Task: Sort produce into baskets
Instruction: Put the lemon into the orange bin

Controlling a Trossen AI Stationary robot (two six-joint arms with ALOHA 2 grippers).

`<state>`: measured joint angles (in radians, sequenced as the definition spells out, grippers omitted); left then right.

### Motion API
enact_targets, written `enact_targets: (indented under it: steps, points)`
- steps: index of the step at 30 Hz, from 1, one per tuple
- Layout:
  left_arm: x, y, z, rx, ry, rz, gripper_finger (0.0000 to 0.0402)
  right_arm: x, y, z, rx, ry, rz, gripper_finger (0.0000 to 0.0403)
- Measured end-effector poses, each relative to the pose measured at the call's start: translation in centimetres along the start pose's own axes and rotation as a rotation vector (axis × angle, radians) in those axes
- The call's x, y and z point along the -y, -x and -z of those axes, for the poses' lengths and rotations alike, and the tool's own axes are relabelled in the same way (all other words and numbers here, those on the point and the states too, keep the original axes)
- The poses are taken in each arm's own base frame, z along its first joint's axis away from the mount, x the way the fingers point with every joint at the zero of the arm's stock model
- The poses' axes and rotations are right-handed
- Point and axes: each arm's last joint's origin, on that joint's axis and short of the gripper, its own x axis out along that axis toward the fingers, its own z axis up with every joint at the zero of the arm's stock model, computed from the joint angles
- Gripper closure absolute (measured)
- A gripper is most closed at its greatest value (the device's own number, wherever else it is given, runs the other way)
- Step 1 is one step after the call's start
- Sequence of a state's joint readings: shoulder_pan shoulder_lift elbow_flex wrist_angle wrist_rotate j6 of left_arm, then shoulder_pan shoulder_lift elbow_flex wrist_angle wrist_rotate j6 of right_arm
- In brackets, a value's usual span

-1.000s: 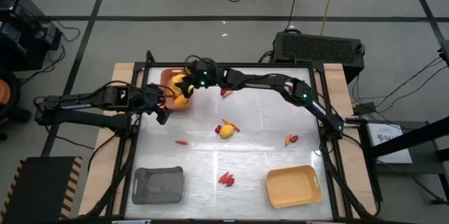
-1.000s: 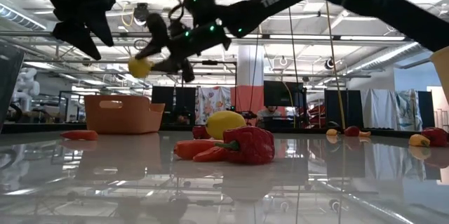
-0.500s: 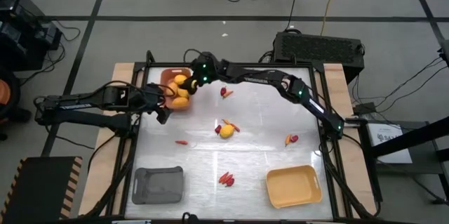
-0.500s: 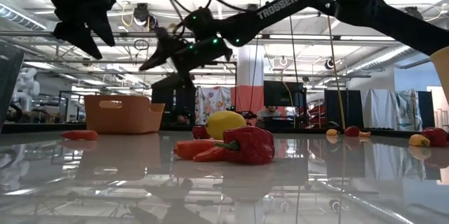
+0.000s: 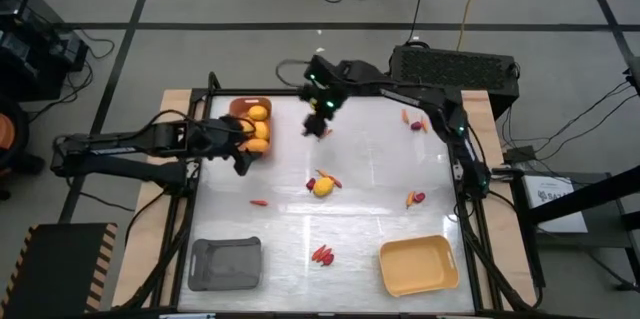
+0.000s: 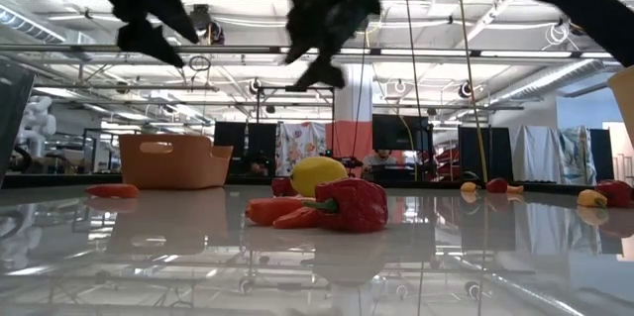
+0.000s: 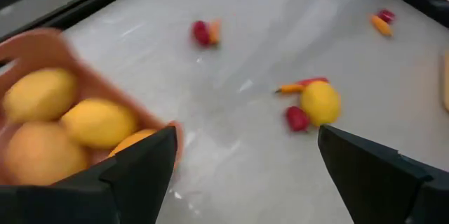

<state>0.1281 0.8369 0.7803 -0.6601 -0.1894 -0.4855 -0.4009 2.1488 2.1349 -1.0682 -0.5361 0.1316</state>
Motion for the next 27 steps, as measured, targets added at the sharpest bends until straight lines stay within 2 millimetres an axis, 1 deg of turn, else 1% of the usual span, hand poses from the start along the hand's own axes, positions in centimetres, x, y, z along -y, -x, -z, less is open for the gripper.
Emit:
enact_targets:
  steps: [2, 4, 8, 11, 13, 15, 19, 22, 24, 27]
  points:
    - [0.5, -0.8, -0.3, -0.008, -0.047, 0.046, 0.0049, -2.1, 0.9, 1.4, -0.084, 0.021, 0.042, 0.0162]
    - [1.2, -1.8, -0.6, -0.008, -0.098, 0.097, 0.0049, -4.3, 1.8, 3.0, -0.17, 0.031, 0.125, 0.0165]
    - [2.9, -4.4, -1.0, -0.017, -0.205, 0.207, 0.0049, -8.8, 3.2, 5.8, -0.245, 0.052, 0.305, 0.0172]
    - [4.4, -6.7, -1.0, -0.012, -0.264, 0.289, 0.0049, -12.2, 4.2, 7.5, -0.226, 0.076, 0.4, 0.0178]
    - [5.4, -8.3, -0.9, -0.009, -0.266, 0.327, 0.0049, -14.3, 4.8, 8.8, -0.211, 0.094, 0.43, 0.0183]
    - [6.3, -9.7, -0.5, -0.048, -0.25, 0.333, 0.0049, -16.1, 5.4, 10.0, -0.198, 0.116, 0.446, 0.0188]
    - [8.3, -11.8, -0.3, -0.122, -0.27, 0.331, 0.0049, -19.2, 7.4, 12.4, -0.147, 0.173, 0.466, 0.0201]
    - [10.0, -13.4, -0.7, -0.132, -0.291, 0.338, 0.0049, -21.3, 9.5, 14.3, -0.08, 0.242, 0.467, 0.0212]
    - [11.1, -14.6, -1.0, -0.129, -0.312, 0.314, 0.0049, -22.5, 10.9, 15.7, -0.017, 0.288, 0.488, 0.0219]
    - [12.5, -16.6, -1.2, -0.141, -0.334, 0.279, 0.0049, -23.4, 12.6, 18.2, 0.046, 0.349, 0.529, 0.023]
